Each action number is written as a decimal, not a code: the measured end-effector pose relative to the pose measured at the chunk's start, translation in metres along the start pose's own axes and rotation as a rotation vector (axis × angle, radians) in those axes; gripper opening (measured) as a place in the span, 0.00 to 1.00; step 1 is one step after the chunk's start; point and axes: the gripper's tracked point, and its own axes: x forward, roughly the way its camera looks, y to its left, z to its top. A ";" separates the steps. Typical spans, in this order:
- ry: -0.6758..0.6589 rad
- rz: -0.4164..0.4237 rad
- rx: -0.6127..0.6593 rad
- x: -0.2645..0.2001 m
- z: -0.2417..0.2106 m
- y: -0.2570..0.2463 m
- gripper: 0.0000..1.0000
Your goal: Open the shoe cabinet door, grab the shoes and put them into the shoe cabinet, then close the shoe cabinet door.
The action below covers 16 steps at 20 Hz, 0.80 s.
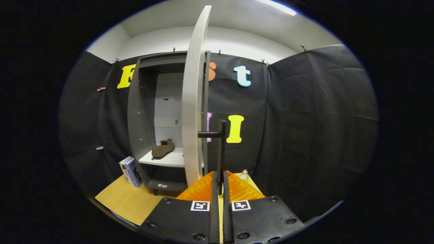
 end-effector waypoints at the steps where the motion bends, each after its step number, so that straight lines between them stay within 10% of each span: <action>1: -0.003 -0.014 0.002 -0.008 -0.001 -0.007 0.08; 8: 0.040 0.089 -0.003 -0.028 -0.035 0.047 0.08; 16: 0.362 0.295 0.028 -0.003 -0.183 0.178 0.08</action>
